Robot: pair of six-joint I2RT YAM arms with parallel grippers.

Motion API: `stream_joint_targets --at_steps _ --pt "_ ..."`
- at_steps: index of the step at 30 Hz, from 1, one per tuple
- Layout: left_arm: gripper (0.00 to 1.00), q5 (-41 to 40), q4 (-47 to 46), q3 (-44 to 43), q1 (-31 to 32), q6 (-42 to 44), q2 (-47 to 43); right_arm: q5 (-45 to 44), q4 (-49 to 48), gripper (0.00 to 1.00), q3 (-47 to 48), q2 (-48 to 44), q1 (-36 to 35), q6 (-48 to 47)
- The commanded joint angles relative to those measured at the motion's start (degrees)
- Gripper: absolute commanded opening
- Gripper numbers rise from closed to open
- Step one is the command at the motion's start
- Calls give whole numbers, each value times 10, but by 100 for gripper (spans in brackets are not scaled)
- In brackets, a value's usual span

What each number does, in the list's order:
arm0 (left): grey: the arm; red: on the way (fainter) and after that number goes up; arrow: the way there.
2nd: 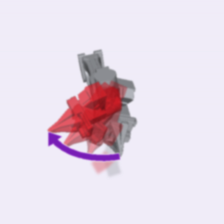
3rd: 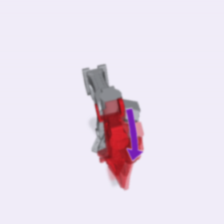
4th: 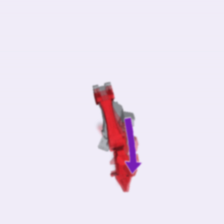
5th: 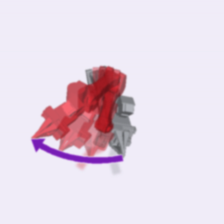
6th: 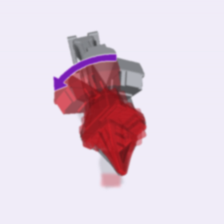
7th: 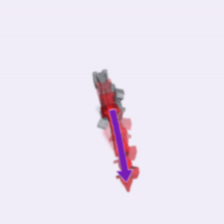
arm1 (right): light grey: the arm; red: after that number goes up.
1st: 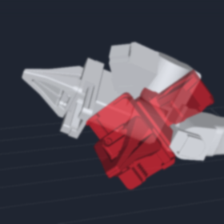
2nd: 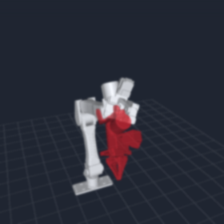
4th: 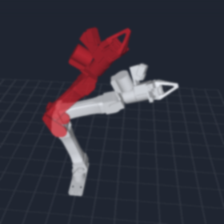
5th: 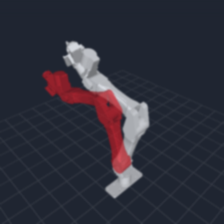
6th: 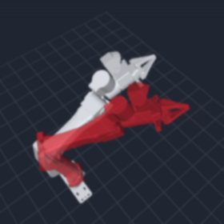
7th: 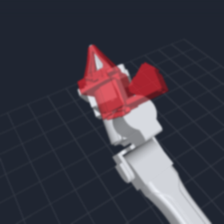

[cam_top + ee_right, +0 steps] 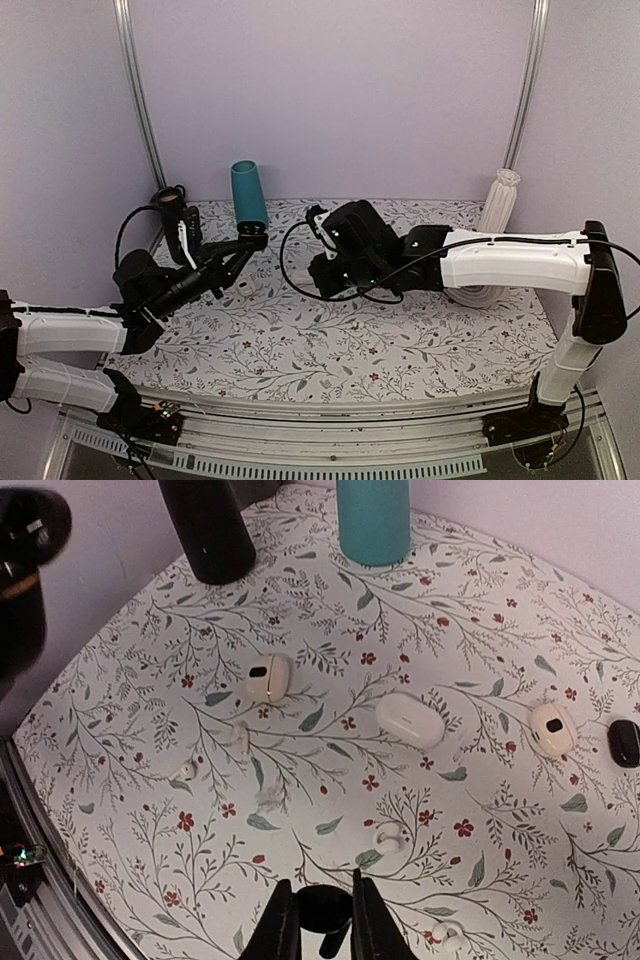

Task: Insert the wireless bluetooth earbuds into the charging case
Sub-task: Insert the right earbud into the right side groove of the charging case.

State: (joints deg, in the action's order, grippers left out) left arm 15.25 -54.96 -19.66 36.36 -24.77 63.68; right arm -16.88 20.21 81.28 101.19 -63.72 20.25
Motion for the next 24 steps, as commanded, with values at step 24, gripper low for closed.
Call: stream_joint_targets --at_steps 24 --pt "0 -4 -125 -29 61 -22 74 -2 -169 5 100 -38 2 -15"
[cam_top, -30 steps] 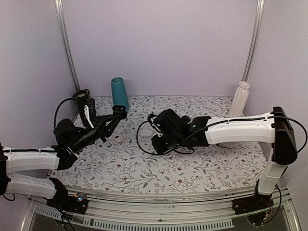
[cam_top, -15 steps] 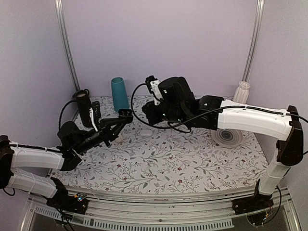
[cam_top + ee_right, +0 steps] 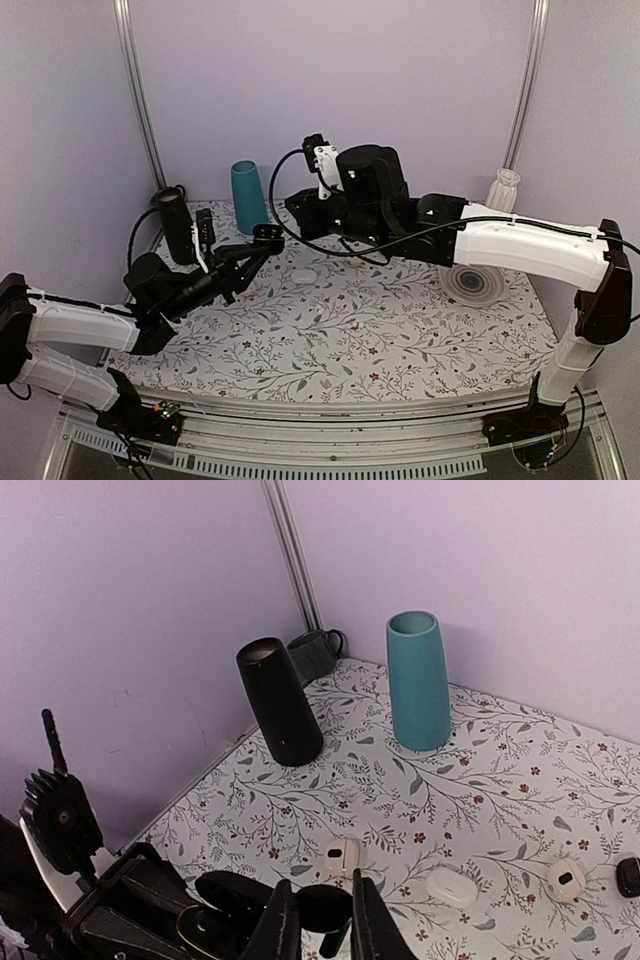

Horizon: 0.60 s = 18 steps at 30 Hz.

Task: Insert the wireless bluetooth earbuds into the charging case
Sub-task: Insert the right earbud into the right side groove of the charging case.

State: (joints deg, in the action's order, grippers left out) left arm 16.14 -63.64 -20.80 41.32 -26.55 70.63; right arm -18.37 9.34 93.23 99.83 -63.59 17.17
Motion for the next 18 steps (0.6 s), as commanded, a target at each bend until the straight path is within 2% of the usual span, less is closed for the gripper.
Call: stream_joint_targets --at_steps 1,18 --pt "0 -14 -40 -19 13 -4 6 14 -70 5 -27 -28 -1 18" --pt "0 -24 -56 -34 24 1 18 14 -126 5 -59 -34 -26 27"
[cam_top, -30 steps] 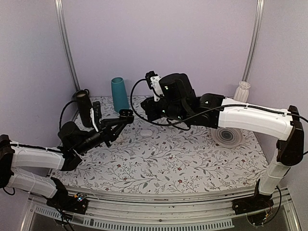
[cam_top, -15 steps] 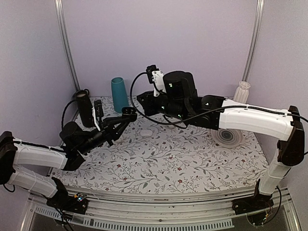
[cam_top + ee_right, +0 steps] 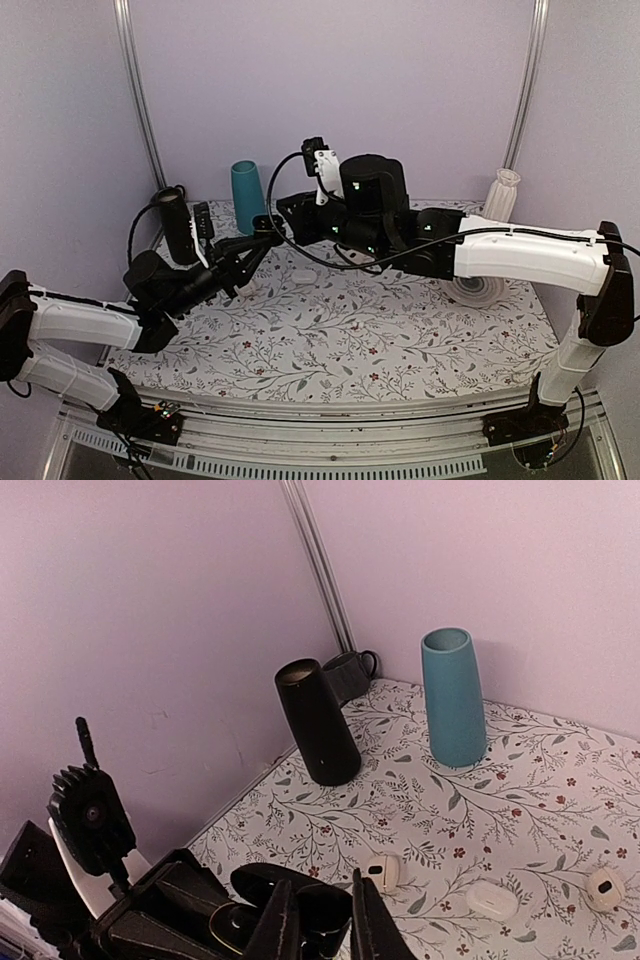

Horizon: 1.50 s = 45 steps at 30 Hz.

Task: Insert the wireless bluetooth earbuds into the charging case
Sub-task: Insert the right earbud into the right side groove of the charging case.

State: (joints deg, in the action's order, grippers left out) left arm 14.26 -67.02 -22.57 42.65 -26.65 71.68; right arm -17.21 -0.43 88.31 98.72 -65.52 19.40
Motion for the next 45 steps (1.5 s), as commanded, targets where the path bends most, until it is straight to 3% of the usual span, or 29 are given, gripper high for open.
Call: stream_joint_targets --at_steps 1,45 --pt "0 -5 -22 -17 11 2 8 3 -29 5 -10 -22 -7 5" --pt "0 -15 -22 -39 14 11 -10 -27 -19 5 -18 3 -19 -3"
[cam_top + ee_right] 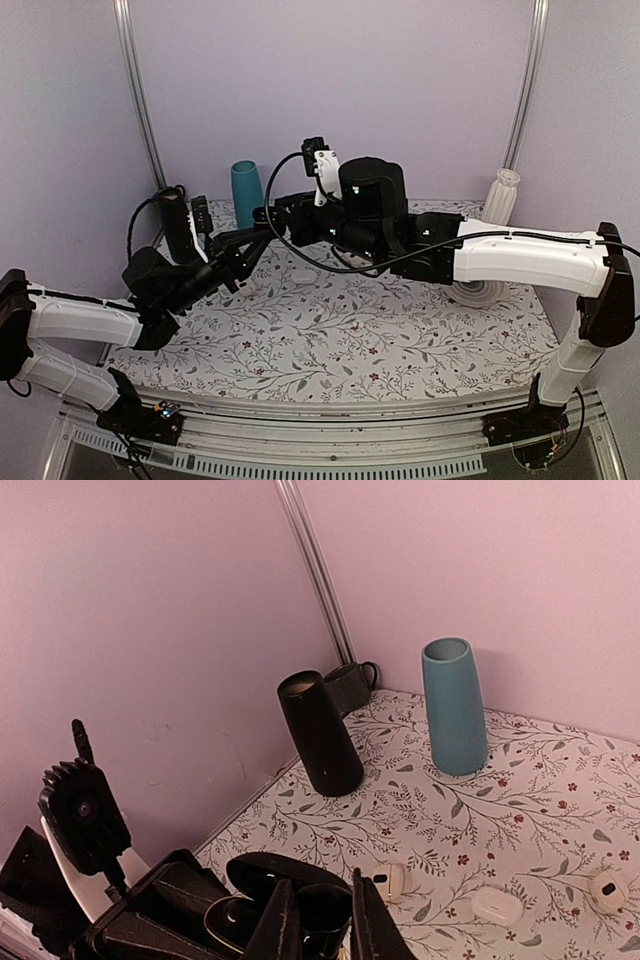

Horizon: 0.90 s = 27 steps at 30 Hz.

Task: Insert the wireless bluetooth earbuds into the charging case
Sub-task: Insert the right earbud into the right side groove of the charging case.

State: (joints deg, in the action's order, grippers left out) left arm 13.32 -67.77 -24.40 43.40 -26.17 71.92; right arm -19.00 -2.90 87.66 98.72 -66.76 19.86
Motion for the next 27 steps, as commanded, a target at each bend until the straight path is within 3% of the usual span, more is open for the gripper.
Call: stream_joint_targets --at_steps 1,27 --pt "0 -5 -14 -21 7 7 -13 -8 6 5 -11 3 -7 -8" --pt "0 -23 -13 -34 9 17 -15 -8 10 5 -1 15 -16 -19"
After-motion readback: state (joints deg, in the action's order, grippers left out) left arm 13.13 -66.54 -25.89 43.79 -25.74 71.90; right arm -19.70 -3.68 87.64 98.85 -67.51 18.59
